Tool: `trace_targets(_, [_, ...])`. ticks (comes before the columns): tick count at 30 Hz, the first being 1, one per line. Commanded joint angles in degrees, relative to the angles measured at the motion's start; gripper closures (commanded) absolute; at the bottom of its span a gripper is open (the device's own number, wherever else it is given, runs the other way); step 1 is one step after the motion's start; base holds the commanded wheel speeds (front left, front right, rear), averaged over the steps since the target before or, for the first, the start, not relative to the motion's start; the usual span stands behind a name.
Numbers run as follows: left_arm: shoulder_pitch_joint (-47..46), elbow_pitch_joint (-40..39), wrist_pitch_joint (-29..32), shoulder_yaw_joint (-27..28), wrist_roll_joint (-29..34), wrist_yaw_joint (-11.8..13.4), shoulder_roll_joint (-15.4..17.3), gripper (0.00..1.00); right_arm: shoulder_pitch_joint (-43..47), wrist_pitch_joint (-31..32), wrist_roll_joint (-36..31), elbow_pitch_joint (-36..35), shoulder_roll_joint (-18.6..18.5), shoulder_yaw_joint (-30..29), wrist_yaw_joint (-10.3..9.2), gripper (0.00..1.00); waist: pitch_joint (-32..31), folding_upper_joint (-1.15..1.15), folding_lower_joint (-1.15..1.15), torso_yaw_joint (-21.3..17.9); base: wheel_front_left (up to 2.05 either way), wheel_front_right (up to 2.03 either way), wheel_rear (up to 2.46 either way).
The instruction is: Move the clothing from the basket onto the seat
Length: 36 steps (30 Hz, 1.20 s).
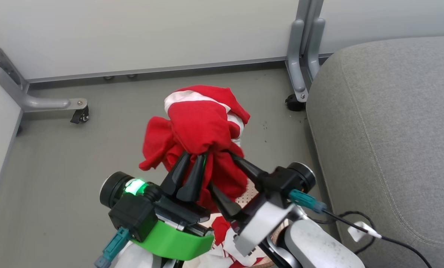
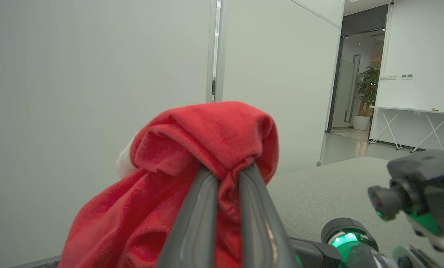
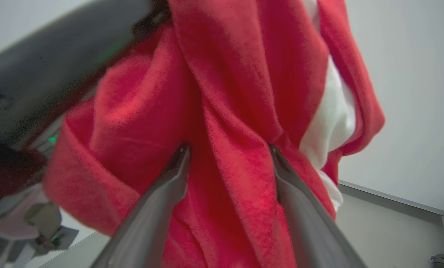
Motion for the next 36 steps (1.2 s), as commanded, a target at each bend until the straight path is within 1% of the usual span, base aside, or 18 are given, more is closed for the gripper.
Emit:
trace_targets(1, [-1.1,-0.1,0.0,-0.2,-0.4,-0.2,0.1,1.0,-1.6,0.3,0.6,1.5,-0.1,1.5,0.0,0.0,0.0,0.0,0.0,0.5,0.0,0.0,0.0])
trace_targets(2, [-1.1,-0.2,0.0,-0.4,-0.6,-0.2,0.1,1.0,-2.4,0.2,1.2,2.4,-0.1,2.1,0.0,0.05,0.1,0.0,0.0,0.6,0.0,0.0,0.0])
trace_targets(3, [-1.1,-0.2,0.0,-0.5,-0.7,-0.2,0.1,1.0,-3.3,-0.1,2.0,3.3,-0.2,2.8,0.0,0.58,0.1,0.0,0.0,0.7,0.0,0.0,0.0])
trace_targets(4, [-1.1,-0.1,0.0,-0.6,-0.8,-0.2,0.1,1.0,-4.0,-0.3,2.5,4.0,-0.2,3.7,0.0,1.0,0.0,0.0,0.0,0.8,0.0,0.0,0.0])
trace_targets(12, [-0.6,-0.1,0.0,-0.4,-0.8,-0.2,0.0,1.0,-6.6,-2.0,5.6,7.4,-0.1,6.3,0.0,1.0,-0.2,0.0,0.0,0.9,0.0,0.0,0.0])
trace_targets(24, [0.0,0.7,0.0,-0.1,-1.0,-0.2,0.0,1.0,-7.3,-3.7,6.7,9.0,-0.1,6.6,0.0,1.0,-0.2,0.0,0.0,0.5,0.0,0.0,0.0])
trace_targets(25, [0.2,0.9,0.0,0.2,-1.3,-0.2,0.0,0.85,-7.3,-3.7,6.6,9.1,-0.1,6.4,0.0,1.0,-0.2,0.0,0.0,0.5,0.0,0.0,0.0])
trace_targets(26, [0.3,0.9,0.0,0.4,-1.5,-0.2,0.0,0.53,-7.3,-3.8,6.5,9.1,-0.1,6.1,0.0,1.0,-0.2,0.0,0.0,0.5,0.0,0.0,0.0])
trace_targets(27, [0.3,0.9,0.0,0.6,-1.4,-0.2,0.0,0.0,-7.3,-4.0,6.3,9.1,-0.2,5.7,0.0,1.0,-0.2,0.0,0.0,0.5,0.0,0.0,0.0])
trace_targets(32, [0.5,1.0,0.0,1.5,0.2,0.1,0.0,0.0,-7.5,-4.5,5.2,8.5,-0.3,2.4,0.0,1.0,0.0,0.0,0.0,0.5,0.0,0.0,0.0])
trace_targets(36, [0.9,1.6,0.0,0.6,2.4,0.0,1.7,0.0,-7.6,-4.7,4.2,8.5,-0.7,-0.3,0.0,1.0,0.1,0.0,0.0,0.3,0.0,0.0,0.0])
